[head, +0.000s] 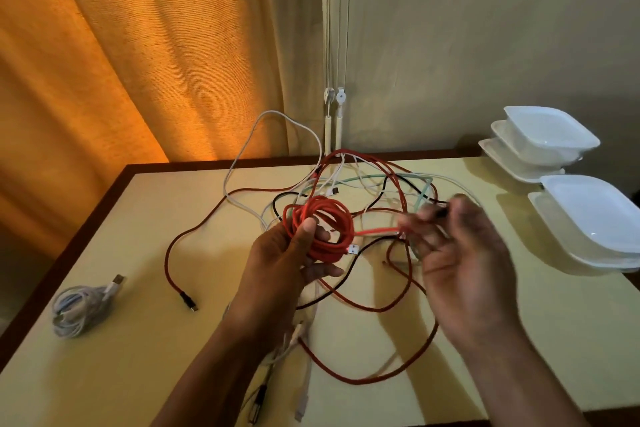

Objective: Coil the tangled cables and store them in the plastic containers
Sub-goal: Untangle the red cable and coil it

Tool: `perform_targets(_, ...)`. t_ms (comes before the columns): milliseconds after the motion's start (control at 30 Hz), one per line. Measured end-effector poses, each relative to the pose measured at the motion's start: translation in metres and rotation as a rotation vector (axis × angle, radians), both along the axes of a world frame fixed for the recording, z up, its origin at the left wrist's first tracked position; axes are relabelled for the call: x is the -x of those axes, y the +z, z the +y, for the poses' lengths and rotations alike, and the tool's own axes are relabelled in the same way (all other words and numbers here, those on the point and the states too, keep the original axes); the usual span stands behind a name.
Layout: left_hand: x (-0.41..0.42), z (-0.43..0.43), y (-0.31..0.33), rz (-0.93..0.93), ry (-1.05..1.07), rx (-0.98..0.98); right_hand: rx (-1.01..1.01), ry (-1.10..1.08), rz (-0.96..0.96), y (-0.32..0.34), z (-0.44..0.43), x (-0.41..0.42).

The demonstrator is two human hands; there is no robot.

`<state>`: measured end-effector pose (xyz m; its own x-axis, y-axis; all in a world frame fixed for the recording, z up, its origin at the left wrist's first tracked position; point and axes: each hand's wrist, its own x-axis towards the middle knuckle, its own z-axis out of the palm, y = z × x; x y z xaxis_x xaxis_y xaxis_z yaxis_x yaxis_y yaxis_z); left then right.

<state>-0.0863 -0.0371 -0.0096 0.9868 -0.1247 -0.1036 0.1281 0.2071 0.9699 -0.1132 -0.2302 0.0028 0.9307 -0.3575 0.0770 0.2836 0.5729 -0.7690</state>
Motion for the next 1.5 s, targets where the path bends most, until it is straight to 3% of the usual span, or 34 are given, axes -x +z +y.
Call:
perform_targets(67,-0.003,0.008,0.000,-0.004,0.005,-0.052,-0.113,-0.073,0.079,-0.003,-0.027,-0.004)
perform_targets(133,-0.003,0.008,0.000,-0.034,-0.027,-0.128,0.033,-0.240,0.140,-0.011,-0.043,-0.006)
perform_targets(233,0.000,0.000,0.001,-0.051,-0.039,-0.173,0.509,-0.518,0.063,-0.016,-0.041,-0.003)
perform_targets(300,-0.001,-0.002,0.000,-0.030,0.006,-0.127,0.849,-0.580,-0.051,-0.014,-0.033,0.001)
perform_targets(367,-0.002,-0.002,0.001,0.006,0.023,-0.070,1.154,-0.529,-0.156,-0.013,-0.025,0.002)
perform_targets(467,-0.001,-0.002,0.002,0.049,-0.015,-0.019,1.388,-0.342,-0.224,-0.018,-0.019,-0.001)
perform_targets(567,-0.001,-0.002,0.001,0.041,-0.050,-0.001,1.435,-0.178,-0.167,-0.025,-0.012,-0.002)
perform_targets(633,-0.001,0.000,0.003,0.053,-0.067,0.082,1.383,-0.187,-0.026,-0.025,-0.008,-0.001)
perform_targets(767,0.000,0.002,0.011,0.104,-0.161,0.288,1.132,-0.111,0.264,-0.027,-0.010,-0.007)
perform_targets(900,0.005,-0.006,0.009,0.075,-0.186,0.183,0.694,0.168,0.344,-0.023,-0.004,-0.004)
perform_targets(1000,0.006,-0.010,0.007,0.082,-0.141,0.145,0.588,0.183,0.405,-0.022,-0.001,-0.002)
perform_targets(1100,0.005,-0.010,0.012,0.079,-0.041,0.184,0.725,0.130,0.318,-0.017,-0.010,0.000)
perform_targets(1233,0.001,-0.005,0.016,0.082,0.121,0.256,1.085,0.371,0.134,-0.020,-0.014,0.012)
perform_targets(1367,0.000,0.000,0.022,0.127,0.164,0.369,1.541,0.127,0.087,-0.046,-0.012,0.001)
perform_targets(1433,0.001,-0.001,0.025,0.141,0.136,0.403,1.542,0.042,0.117,-0.048,-0.012,-0.006)
perform_targets(1500,0.003,-0.004,0.024,0.131,0.105,0.396,1.446,0.110,0.170,-0.045,-0.011,-0.006)
